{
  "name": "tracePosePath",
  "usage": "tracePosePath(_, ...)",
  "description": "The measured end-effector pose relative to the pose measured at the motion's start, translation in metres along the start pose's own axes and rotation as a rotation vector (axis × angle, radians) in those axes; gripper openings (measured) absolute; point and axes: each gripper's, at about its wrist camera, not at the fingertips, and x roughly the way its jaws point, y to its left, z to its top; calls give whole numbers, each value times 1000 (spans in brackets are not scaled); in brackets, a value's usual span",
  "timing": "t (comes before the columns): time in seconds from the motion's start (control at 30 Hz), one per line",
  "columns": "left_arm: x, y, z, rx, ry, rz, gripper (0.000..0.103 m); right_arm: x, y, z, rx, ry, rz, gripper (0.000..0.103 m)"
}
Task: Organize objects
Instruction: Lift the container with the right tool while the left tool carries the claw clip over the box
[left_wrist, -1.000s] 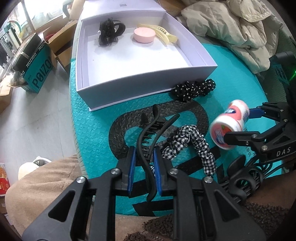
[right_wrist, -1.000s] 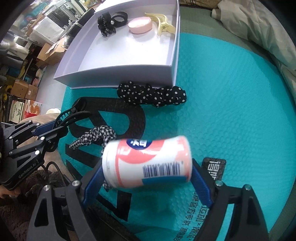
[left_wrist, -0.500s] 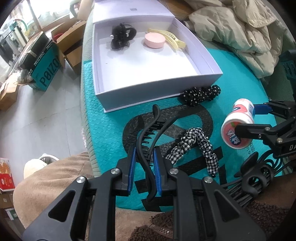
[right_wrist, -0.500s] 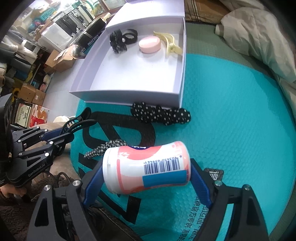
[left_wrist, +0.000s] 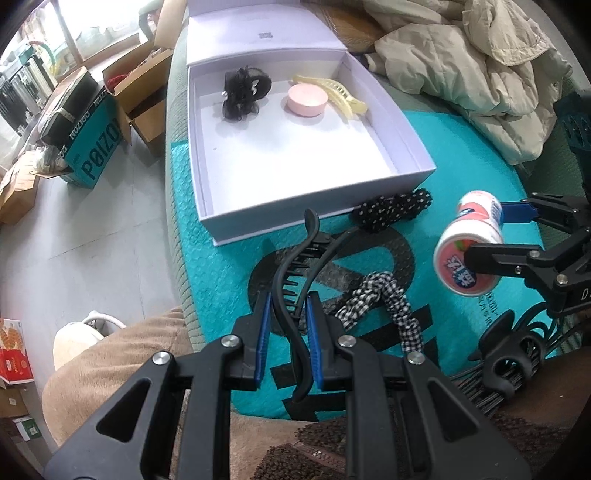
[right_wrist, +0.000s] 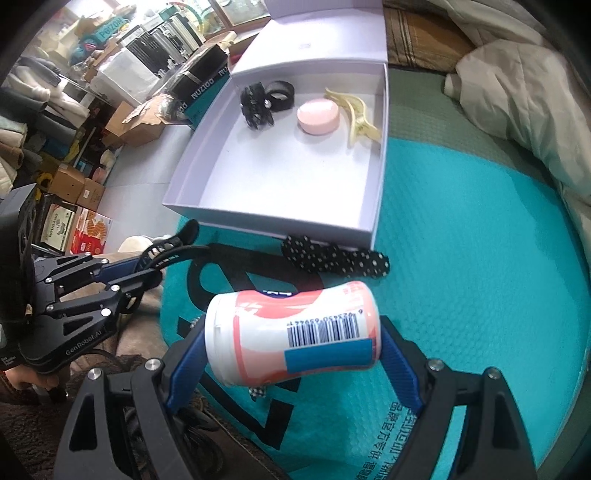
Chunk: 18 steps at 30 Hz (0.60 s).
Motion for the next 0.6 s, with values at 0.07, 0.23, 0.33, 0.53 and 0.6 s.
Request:
tracePosePath(0.07, -2, 0, 4, 1, -3, -1, 17, -1, 1, 4, -3, 1, 6, 86)
tracePosePath(0.23, -6, 1, 23, 8, 3, -3, 17, -10, 3, 16, -6, -6, 36, 86)
tracePosePath(0.33, -8, 0, 35, 18, -7, 1, 17, -14, 7, 26, -17, -16, 44, 86)
tracePosePath(0.53, -7, -4, 57, 34, -13, 5, 17, -20, 11, 45, -21, -39, 58, 86)
tracePosePath(0.6, -7, -5, 64, 39, -17, 3, 17, -20, 11, 54, -23, -46, 60, 86)
